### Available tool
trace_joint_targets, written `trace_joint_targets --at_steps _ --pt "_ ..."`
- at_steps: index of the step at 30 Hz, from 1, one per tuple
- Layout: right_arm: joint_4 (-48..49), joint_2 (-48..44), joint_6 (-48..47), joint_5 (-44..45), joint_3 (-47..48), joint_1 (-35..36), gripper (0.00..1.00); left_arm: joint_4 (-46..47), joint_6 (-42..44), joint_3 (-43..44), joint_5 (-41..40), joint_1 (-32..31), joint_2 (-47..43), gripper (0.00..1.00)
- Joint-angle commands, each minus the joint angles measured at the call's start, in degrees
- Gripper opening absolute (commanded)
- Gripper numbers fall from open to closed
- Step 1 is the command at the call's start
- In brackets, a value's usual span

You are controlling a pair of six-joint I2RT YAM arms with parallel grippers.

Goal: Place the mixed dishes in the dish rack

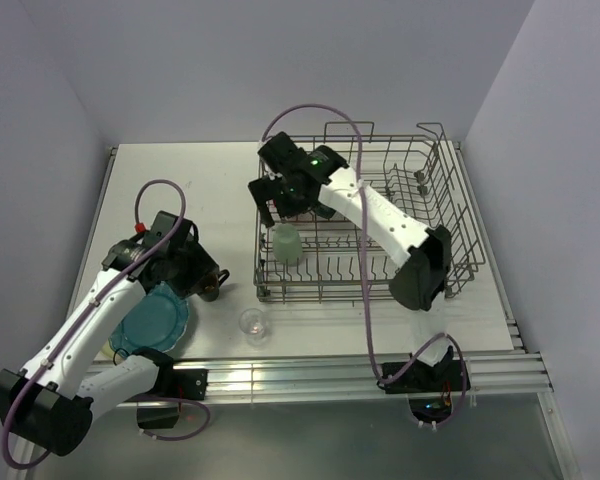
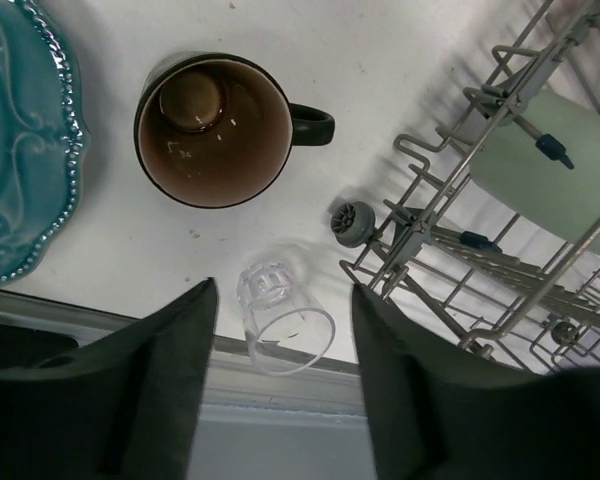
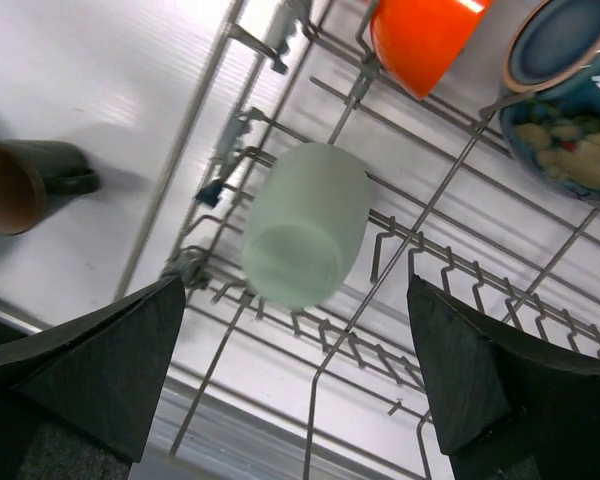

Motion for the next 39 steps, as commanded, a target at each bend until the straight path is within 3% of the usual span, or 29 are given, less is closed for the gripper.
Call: trace_joint_targets --at_steps 1,13,21,27,29,35,36,37,39 --pt "3.31 -10.69 0.68 0.48 -0.97 0.31 1.0 3.68 1.6 -0.97 1.07 0.61 1.5 0.58" --pt "5.68 -26.7 1.39 2.15 -12.66 0.23 1.0 5.34 1.87 -4.74 0.37 5.0 4.58 0.63" --pt "8.05 -33.47 1.12 2.76 -20.57 -0.3 1.0 8.51 2.39 -10.81 5.54 12.47 3.35 0.56" --pt "9.29 -38.57 1.21 3.38 -24.71 -0.65 1.0 10.88 4.77 -10.73 6.52 14.41 9.49 0.54" --pt "9.2 -39.19 1.38 3.55 -25.49 -0.74 1.0 11.24 5.29 -10.03 5.82 14.41 11.08 0.5" --pt "9.29 -41.3 1.82 4.17 -27.34 -0.65 1.0 12.2 7.05 -7.57 6.34 14.41 15.92 0.17" --pt "9.2 -41.48 1.91 4.25 -27.43 -0.74 1.0 11.94 7.49 -7.22 6.52 14.41 16.18 0.05" --pt "9.11 -41.65 1.91 4.26 -27.43 -0.74 1.0 11.42 7.58 -6.6 6.7 14.41 16.18 0.0" --pt "9.03 -41.66 2.0 4.26 -27.61 -0.74 1.0 10.54 7.5 -5.64 6.26 14.41 14.7 0.0"
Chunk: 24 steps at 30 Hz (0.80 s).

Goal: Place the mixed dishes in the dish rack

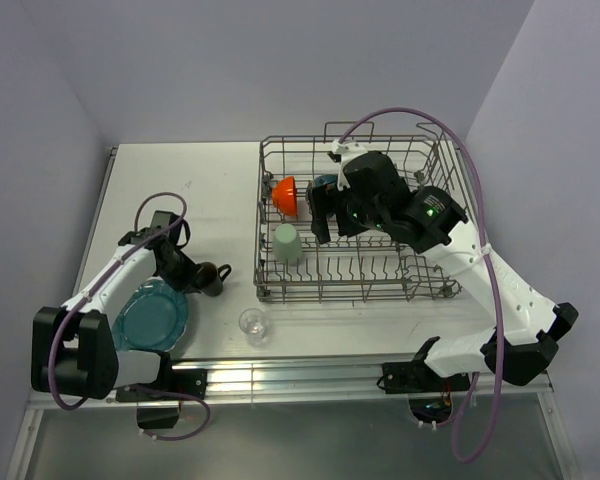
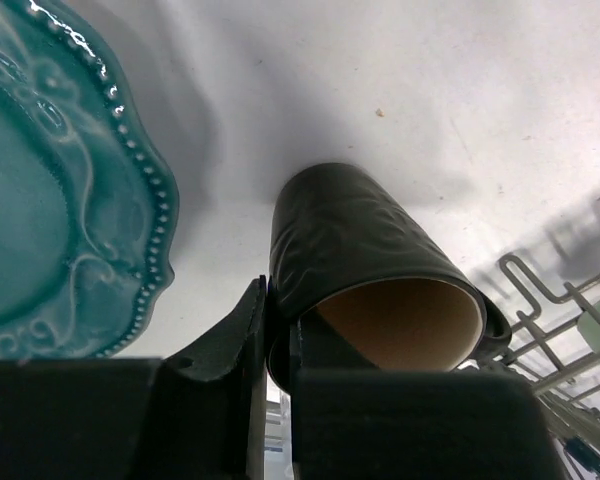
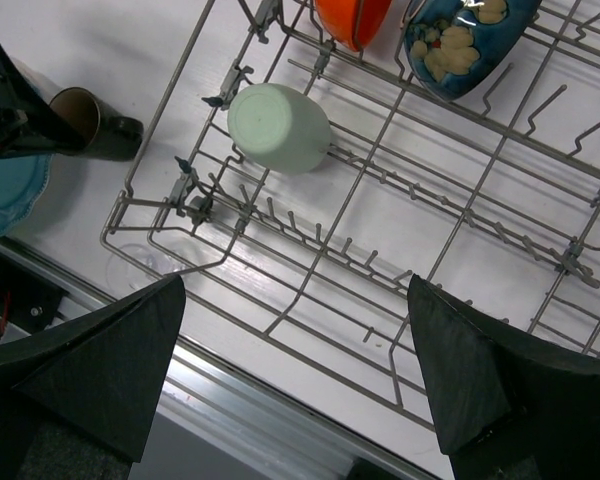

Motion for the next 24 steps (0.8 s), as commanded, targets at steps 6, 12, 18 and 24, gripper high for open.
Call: trace_joint_targets --at_steps 6,12,18,24 --pt "1.42 1.01 1.48 -2.09 1.07 -0.85 1.0 -8.09 0.47 12.35 -2.47 0.45 -8.85 0.0" --pt "4.48 2.78 5.34 -16.03 3.01 -4.28 1.0 -17.84 -0.58 31.76 -2.48 1.59 -13.17 0.0" --pt "17.62 0.77 13.15 -46.5 -3.3 -12.53 1.0 -9.63 -4.53 35.44 16.56 1.68 -17.81 0.0" --pt "44.54 -2.75 39.21 -60.54 -15.79 -16.5 1.0 22.7 -14.72 15.77 34.16 1.68 -27.83 0.0"
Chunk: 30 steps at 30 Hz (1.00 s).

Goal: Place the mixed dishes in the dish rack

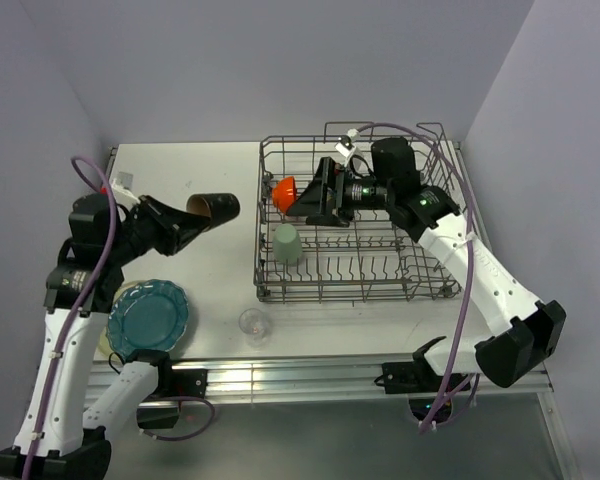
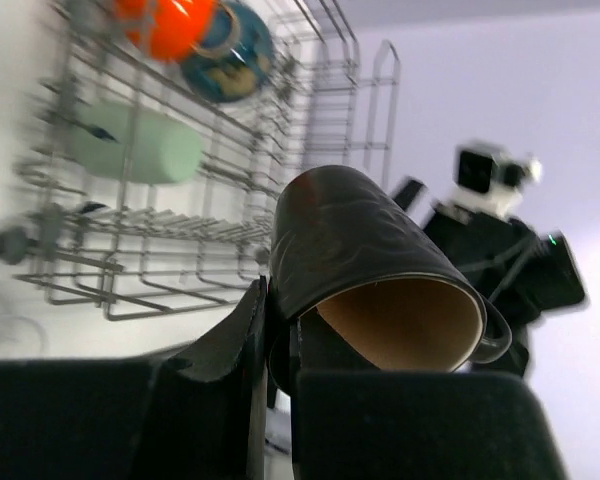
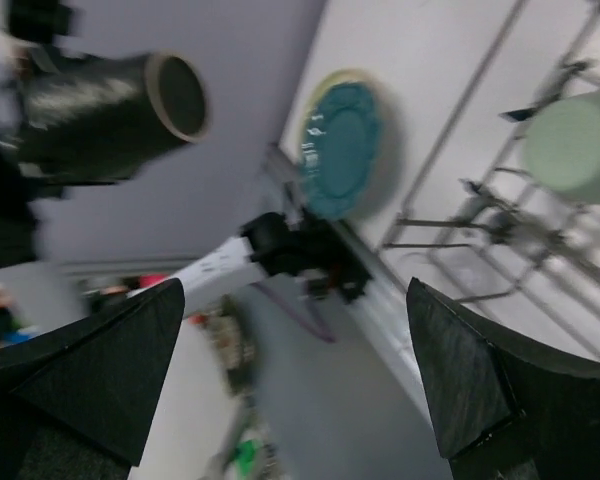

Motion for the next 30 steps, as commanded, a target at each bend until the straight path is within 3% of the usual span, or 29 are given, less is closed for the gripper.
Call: trace_joint_targets --at_steps 1,5,6,9,17,21,30 --pt "21.48 -3.0 19.3 -14.92 -4.69 -0.83 1.0 21.77 -6.99 -8.4 12.73 0.02 -3.3 0.0" --pt "41.82 -4.22 38.19 -15.73 -11.63 -0.83 0.98 32.51 -6.65 -13.16 15.72 0.02 -6.47 0.0" --pt "45.12 -4.31 46.06 -15.73 -14.17 -0.83 0.97 33.13 -5.34 -12.99 16.25 -0.07 -7.0 0.0" --pt "47.88 -5.37 54.11 -14.07 -15.78 -0.13 0.92 28.14 3.0 -9.83 15.64 -0.07 -6.83 0.0" --pt "53.22 -4.93 68.88 -12.13 -17.8 2.86 0.87 22.77 16.9 -6.66 15.46 -0.07 -7.18 0.0" --pt "51.92 -3.01 70.57 -10.73 -15.79 6.98 0.84 19.52 22.43 -5.52 14.93 -0.07 -6.65 0.0" --pt "55.43 0.6 75.67 -10.11 -14.55 11.47 0.78 18.63 25.87 -3.23 15.1 -0.07 -6.21 0.0"
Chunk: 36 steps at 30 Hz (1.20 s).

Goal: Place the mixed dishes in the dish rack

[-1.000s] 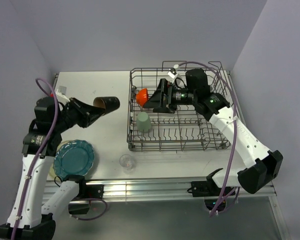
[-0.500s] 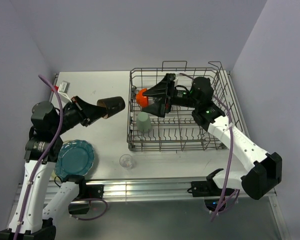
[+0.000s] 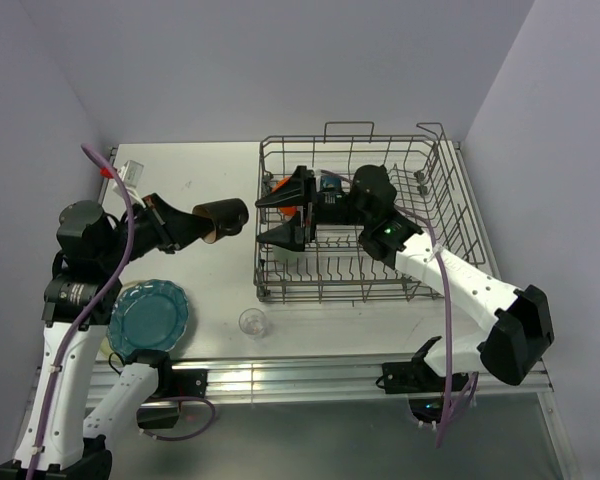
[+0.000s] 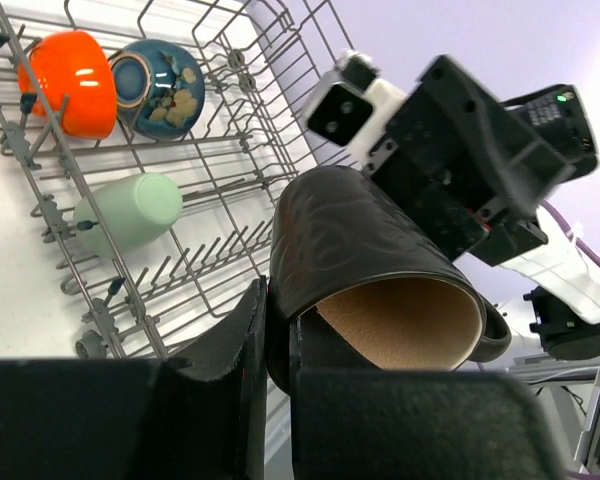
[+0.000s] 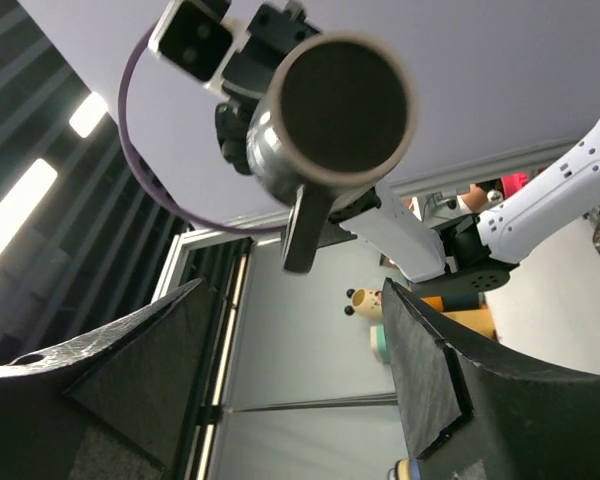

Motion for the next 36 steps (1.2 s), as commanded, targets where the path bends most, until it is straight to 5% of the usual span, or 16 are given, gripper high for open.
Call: trace_joint_targets --at_steps 1,17,23,27,30,32,34,36 --pt "5.49 1.11 4.15 0.67 2.37 1.51 0.76 3.29 2.68 3.66 1.69 -0.05 -0.49 0.0" --pt "18.76 8.84 14.79 3.39 5.8 8.45 0.61 1.45 4.35 2.95 2.74 -0.22 -0.84 0.0" --pt "22.28 9.72 16.99 5.15 5.1 10.04 0.37 0.13 5.41 3.74 2.57 -1.1 -0.57 0.0" --pt "23.51 9.64 17.52 5.85 4.3 10.13 0.0 -0.23 5.85 4.01 3.09 -1.63 -0.49 0.0" --pt "22.64 9.29 16.12 6.03 4.04 10.21 0.0 -0.14 5.85 4.01 3.97 -1.98 -0.49 0.0" --pt "20.35 8.93 12.97 5.68 4.47 10.13 0.0 -0.66 5.94 4.01 3.72 -1.98 -0.57 0.4" --pt "16.77 8.5 9.98 4.8 4.83 9.86 0.0 -2.07 5.93 4.18 1.52 -1.98 -1.1 0.99" --pt "13.33 7.71 4.36 4.27 4.65 9.43 0.0 -3.82 6.55 4.45 -0.67 -1.98 -1.54 0.99"
